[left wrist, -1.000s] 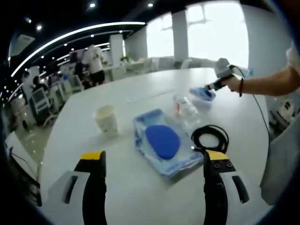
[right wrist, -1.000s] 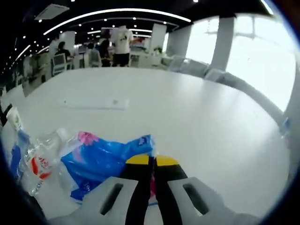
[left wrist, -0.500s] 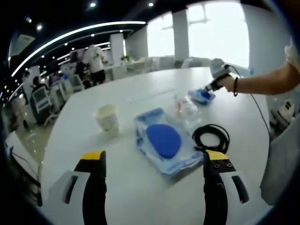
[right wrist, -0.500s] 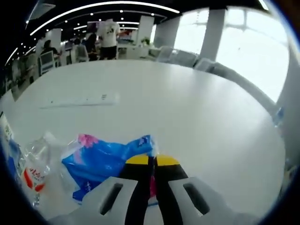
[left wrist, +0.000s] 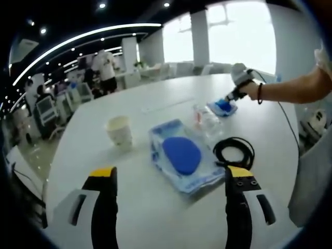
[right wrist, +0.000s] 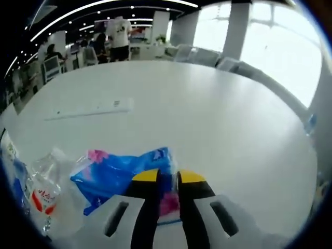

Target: Arrange the tabletop items into an orderly group along one side of the table until the central work area is clear of visible clutter.

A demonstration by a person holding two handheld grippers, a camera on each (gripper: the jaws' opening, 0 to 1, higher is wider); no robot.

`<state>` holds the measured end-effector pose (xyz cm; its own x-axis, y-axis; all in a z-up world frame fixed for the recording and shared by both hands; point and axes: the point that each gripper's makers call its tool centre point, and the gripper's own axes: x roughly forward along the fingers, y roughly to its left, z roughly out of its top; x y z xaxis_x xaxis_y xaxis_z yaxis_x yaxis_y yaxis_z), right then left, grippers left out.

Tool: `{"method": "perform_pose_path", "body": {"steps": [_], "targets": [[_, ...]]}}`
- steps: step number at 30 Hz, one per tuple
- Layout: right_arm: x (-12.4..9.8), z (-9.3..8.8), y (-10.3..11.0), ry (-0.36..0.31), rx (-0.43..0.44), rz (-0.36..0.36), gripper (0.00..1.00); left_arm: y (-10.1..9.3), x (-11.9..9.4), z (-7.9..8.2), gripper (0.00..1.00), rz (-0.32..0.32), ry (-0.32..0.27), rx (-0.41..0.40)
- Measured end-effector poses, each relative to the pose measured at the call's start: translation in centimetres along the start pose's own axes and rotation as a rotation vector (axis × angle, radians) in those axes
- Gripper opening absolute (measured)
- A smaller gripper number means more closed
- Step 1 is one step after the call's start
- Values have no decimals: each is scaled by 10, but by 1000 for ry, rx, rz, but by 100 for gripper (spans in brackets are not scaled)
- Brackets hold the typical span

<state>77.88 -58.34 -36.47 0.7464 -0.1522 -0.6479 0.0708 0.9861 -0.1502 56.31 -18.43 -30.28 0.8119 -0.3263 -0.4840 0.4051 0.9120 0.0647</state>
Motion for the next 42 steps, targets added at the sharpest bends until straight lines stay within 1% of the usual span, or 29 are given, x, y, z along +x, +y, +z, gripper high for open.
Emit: {"method": "perform_pose_path", "body": {"steps": [3,7,15,20,26,29,34,38,42], "targets": [[-3,7,3,-24,-4,30,32,0,0,0,83,1,0,4],[-8,17,6,-55,-27,56,45,-1,0,1,83,0,-4,6],[-19,27,15,-71,-41,102,60,-3,0,4,85,-7,-13,4],[-27,26,27,-54,-23,154,72,-6,0,6,86,-17,-16,7],[-41,23,44,-32,-25,216,82,-10,1,6,87,-33,-13,14],[-49,20,54,-13,-44,236,86,-12,2,8,89,-40,-16,16],[-63,22,65,-19,-16,245,85,-18,3,11,90,-54,-26,17],[-73,20,88,-8,5,303,90,-24,3,14,90,-70,-33,25],[-80,18,105,-1,0,331,91,-28,4,14,92,-81,-31,25]]}}
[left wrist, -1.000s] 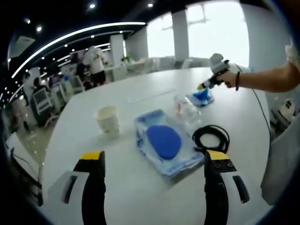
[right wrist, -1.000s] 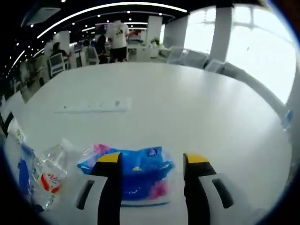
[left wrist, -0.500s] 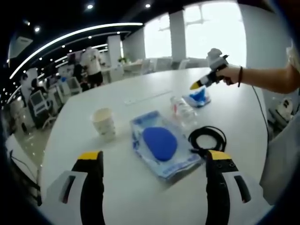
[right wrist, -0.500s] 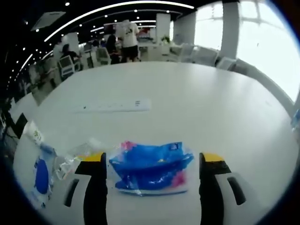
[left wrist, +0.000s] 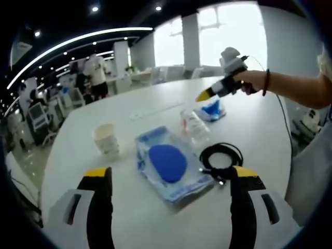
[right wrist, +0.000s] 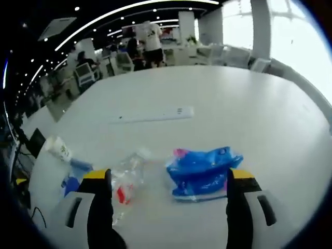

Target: Arrange the tabletop items into an orderly group along one side of the table until the central work area is clear of visible clutter.

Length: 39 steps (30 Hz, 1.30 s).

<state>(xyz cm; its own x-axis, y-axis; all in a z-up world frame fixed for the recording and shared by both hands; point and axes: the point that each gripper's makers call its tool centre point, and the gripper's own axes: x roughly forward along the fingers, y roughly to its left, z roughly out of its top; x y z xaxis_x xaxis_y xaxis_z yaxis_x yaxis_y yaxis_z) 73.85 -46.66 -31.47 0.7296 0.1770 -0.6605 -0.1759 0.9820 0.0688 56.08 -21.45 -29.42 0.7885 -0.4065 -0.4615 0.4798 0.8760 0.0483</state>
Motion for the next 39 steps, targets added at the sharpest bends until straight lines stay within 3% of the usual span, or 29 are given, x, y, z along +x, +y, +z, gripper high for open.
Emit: {"method": "perform_pose_path", "body": {"steps": [14,26,39], "targets": [[10,-8,49,59,2,106,93,3,-2,3,99,11,-5,-11],[20,-24,75,132,28,148,91,5,-4,5,99,11,-8,-34],[37,-47,87,216,155,112,81,12,-9,3,99,29,7,-34]]}}
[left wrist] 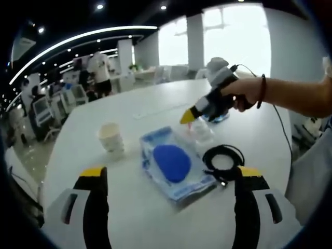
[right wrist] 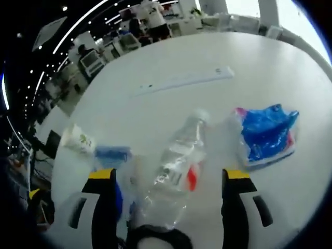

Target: Arrange the tabletop items into an orderly group along one side of the table until the central work area is clear of visible clutter.

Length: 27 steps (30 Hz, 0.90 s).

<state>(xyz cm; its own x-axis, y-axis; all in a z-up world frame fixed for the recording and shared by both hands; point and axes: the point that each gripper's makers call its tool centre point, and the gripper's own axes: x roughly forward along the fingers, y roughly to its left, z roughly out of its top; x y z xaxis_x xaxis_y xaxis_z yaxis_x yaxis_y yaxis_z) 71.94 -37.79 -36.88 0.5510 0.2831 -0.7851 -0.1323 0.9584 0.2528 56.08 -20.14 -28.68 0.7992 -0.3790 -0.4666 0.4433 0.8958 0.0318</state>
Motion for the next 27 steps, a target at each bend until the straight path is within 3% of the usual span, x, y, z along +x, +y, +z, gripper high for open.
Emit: {"method": "perform_pose_path", "body": {"steps": [4,6,14,19,27], "targets": [[7,-2,-1,15,47,-18,76,2,-1,1,98,6,-4,-6],[9,-7,-2,39,115,-36,72,3,-1,1,98,8,-1,-6],[18,-15,-8,80,157,-100,64,6,-3,1,97,16,7,6],[19,-15,-17,87,121,-162,54,9,-5,2,97,26,2,4],[20,-15,-17,85,64,-167,43,10,-6,4,96,31,0,16]]}}
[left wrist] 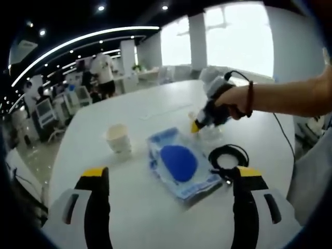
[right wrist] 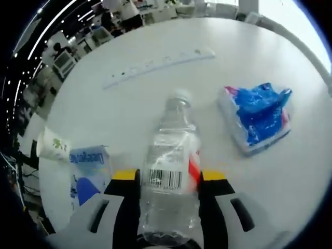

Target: Arrange the tabletop items into an orderly group along one side of the table until the central work area is clear of visible clutter.

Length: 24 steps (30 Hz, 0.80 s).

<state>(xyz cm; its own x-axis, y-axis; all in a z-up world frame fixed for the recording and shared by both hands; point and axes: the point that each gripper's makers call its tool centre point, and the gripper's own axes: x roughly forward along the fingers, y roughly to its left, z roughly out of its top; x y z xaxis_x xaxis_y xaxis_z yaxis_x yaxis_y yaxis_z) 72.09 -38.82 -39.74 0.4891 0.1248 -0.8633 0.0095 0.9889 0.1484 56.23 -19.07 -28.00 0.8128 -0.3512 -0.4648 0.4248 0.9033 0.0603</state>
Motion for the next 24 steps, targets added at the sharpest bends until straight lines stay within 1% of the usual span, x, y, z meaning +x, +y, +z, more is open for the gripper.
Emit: {"method": "perform_pose_path", "body": {"steps": [3,6,13,14,17,19,23,24], "targets": [[-2,2,-1,-11,-5,14,42,1,-1,1,96,3,-6,-4],[-3,1,2,-18,-52,38,40,2,-2,2,96,5,-9,-7],[-11,1,7,-60,-82,96,38,3,-3,2,95,11,-10,-15],[-13,3,8,-74,-103,111,38,4,-3,2,95,12,-10,-15],[-18,4,13,-83,-121,146,37,5,-2,2,95,12,-11,-18],[-22,6,15,-97,-158,164,37,4,-2,3,95,12,-15,-19],[-32,8,26,-134,-161,234,37,4,-2,3,94,9,-18,-19],[-37,7,30,-138,-185,255,37,3,-2,3,94,8,-18,-22]]}}
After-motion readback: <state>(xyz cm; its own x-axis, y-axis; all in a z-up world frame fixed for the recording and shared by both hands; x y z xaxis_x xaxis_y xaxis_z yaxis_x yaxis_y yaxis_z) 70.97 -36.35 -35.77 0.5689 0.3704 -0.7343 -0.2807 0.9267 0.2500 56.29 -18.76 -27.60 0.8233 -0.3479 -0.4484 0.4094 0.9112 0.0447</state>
